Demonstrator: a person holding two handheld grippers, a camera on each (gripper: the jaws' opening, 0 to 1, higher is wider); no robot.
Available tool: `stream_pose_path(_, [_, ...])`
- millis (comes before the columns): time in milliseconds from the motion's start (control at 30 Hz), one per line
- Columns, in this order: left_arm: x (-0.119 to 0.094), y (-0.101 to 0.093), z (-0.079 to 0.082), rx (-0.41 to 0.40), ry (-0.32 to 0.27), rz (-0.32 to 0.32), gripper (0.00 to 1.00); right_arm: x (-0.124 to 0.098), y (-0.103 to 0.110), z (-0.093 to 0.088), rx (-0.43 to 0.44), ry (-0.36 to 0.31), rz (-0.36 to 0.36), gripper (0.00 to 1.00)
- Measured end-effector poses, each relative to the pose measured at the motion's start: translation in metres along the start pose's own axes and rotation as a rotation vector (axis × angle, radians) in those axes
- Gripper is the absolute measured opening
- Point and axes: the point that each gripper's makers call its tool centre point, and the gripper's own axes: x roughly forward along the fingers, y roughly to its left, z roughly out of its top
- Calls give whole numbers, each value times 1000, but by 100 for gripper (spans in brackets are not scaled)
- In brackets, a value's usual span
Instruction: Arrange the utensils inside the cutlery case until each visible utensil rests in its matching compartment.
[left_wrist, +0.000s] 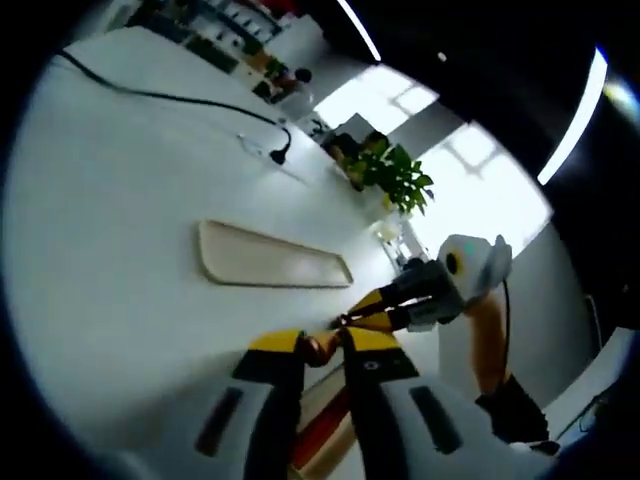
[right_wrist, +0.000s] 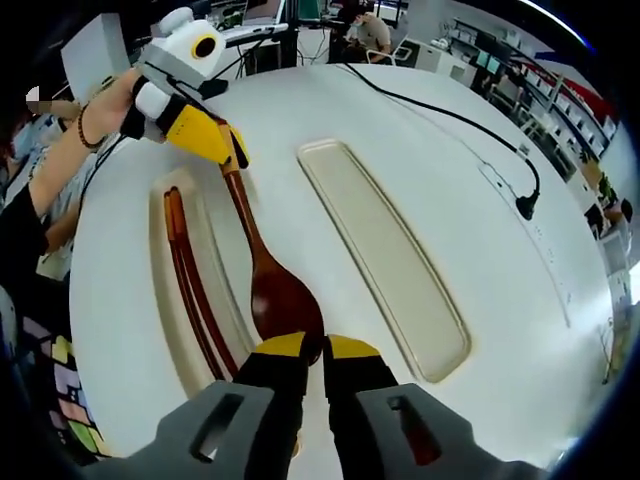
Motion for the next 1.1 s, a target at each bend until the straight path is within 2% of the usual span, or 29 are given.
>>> stream_pose_path(100, [1,8,2,-78,-42,44,14,0,0,0,7,-8,0,5])
stream_pose_path(133, [1,7,1,-110,-40,38,14,0,0,0,11,-10,0,5])
stream_pose_path(200, [1,-2,4,-128,-65,-19,11,0,1,0,6,-13,-3,5])
stream_pose_path(267, [0,-6,4,-153,-70,-30,9,0,1,-1,-8,-22,-5,5])
stream_pose_path(333, [-1,-16,5,-208,-79,-72,7,-1,0,-1,-6,-32,-2,5])
stream_pose_path(367, [-1,-13,4,-182,-82,-49,7,-1,0,-1,8,-40,2,5])
stream_pose_path(467, [-3,-12,3,-207,-100,-63,6,-1,-1,-1,17,-76,18,5])
stream_pose_path(533, [-3,-10,3,-225,-112,-71,6,-1,-2,-1,21,-105,20,9])
stream_pose_path(633, [-6,-6,3,-252,-130,-87,6,-2,-10,0,79,-160,18,23])
stream_pose_path(767, [-7,-8,2,-269,-142,-102,6,-3,-9,-2,105,-203,47,24])
stream_pose_path(933, [-12,-16,10,-276,-212,-127,6,-13,-10,7,162,-320,65,19])
stream_pose_path(967, [-13,-18,12,-281,-226,-138,6,-17,-10,10,181,-353,70,18])
stream_pose_path(1033, [-15,-22,16,-293,-254,-161,6,-27,-19,17,223,-440,30,17])
stream_pose_path(1100, [-17,-23,20,-301,-285,-171,6,-33,-16,20,234,-489,43,17])
